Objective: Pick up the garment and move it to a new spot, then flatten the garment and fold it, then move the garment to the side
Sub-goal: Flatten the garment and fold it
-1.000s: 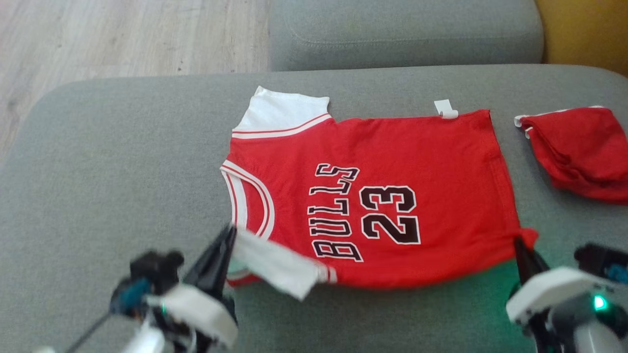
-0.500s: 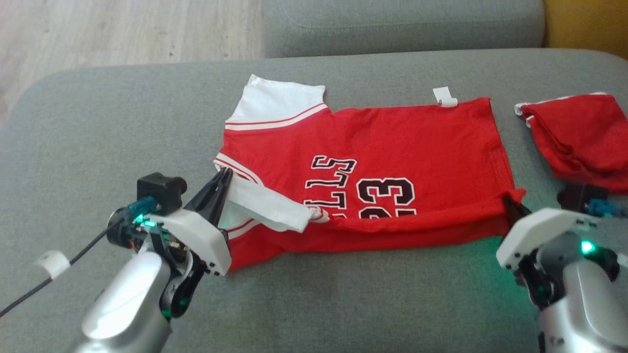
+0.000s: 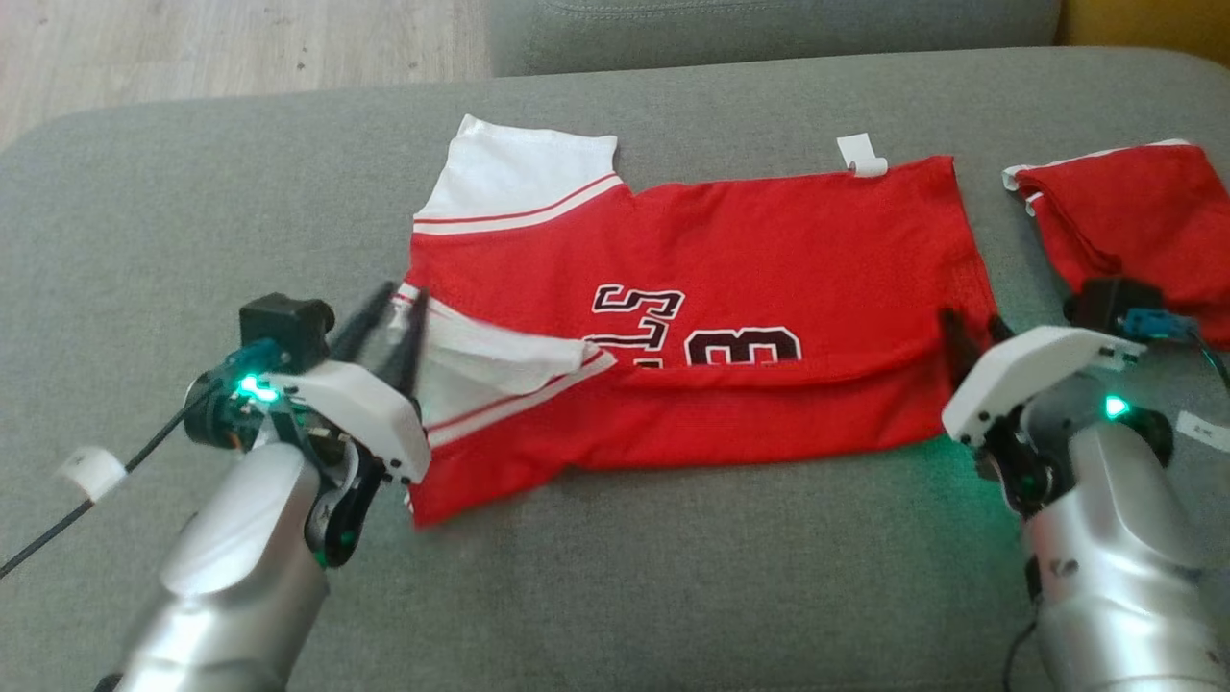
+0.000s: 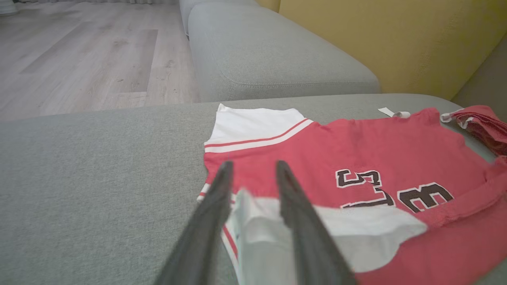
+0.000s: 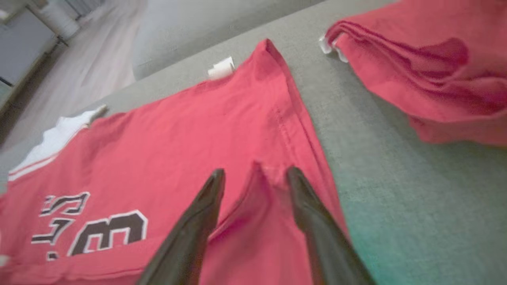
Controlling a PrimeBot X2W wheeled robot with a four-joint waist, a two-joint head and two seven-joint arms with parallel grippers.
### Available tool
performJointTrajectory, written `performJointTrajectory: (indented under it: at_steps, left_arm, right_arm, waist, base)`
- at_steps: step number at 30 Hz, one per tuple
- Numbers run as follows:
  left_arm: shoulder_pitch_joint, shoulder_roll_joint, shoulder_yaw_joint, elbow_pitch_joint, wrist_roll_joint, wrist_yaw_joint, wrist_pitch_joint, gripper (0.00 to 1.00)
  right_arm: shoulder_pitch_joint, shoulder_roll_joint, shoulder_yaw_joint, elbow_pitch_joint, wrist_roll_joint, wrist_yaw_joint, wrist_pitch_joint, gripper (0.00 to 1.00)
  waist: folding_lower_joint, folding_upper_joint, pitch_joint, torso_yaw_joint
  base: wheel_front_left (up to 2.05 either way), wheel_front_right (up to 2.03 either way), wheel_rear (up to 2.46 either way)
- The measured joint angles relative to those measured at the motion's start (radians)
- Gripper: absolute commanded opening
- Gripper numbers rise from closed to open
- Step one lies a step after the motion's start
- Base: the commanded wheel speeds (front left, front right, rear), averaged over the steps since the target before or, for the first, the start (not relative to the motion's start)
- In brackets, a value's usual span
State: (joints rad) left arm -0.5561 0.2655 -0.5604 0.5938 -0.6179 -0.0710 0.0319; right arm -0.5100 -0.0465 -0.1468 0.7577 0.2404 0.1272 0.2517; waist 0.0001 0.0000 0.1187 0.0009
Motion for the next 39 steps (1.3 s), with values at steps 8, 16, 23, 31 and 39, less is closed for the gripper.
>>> performJointTrajectory:
  at_steps: [8, 16, 23, 31, 39]
  left_arm:
    - [-0.018, -0.004, 0.003, 0.049, -0.01, -0.018, -0.042, 1.0]
    - [0.037, 0.018, 0.004, -0.046, -0.025, -0.012, -0.064, 1.0]
    - [0.27, 0.049, 0.01, -0.207, -0.064, 0.073, -0.048, 1.0]
    - [0.426, 0.053, 0.015, -0.283, -0.115, 0.163, -0.001, 1.0]
    - [0.429, 0.029, 0.029, -0.255, -0.159, 0.173, 0.017, 1.0]
  right_arm:
    - [-0.064, 0.0, 0.067, 0.057, 0.075, 0.0, -0.137, 1.0]
    - [-0.015, -0.001, 0.017, -0.035, -0.031, 0.0, -0.223, 1.0]
    - [0.203, 0.0, -0.043, -0.203, -0.09, 0.0, -0.263, 1.0]
    - [0.366, 0.002, -0.055, -0.374, -0.09, 0.0, -0.255, 1.0]
    - [0.382, 0.002, -0.025, -0.434, -0.063, 0.0, -0.23, 1.0]
  waist:
    - [-0.0001, 0.0, -0.004, -0.002]
    - [-0.0002, 0.0, -0.037, 0.002]
    - [-0.0003, 0.0, -0.066, 0.012]
    - [-0.0003, 0.0, -0.052, 0.003]
    - [-0.0002, 0.0, -0.006, -0.03]
  base:
    - [0.0, 0.0, 0.0]
    - [0.0, 0.0, 0.0]
    - [0.0, 0.0, 0.0]
    - [0.0, 0.0, 0.0]
    - [0.0, 0.0, 0.0]
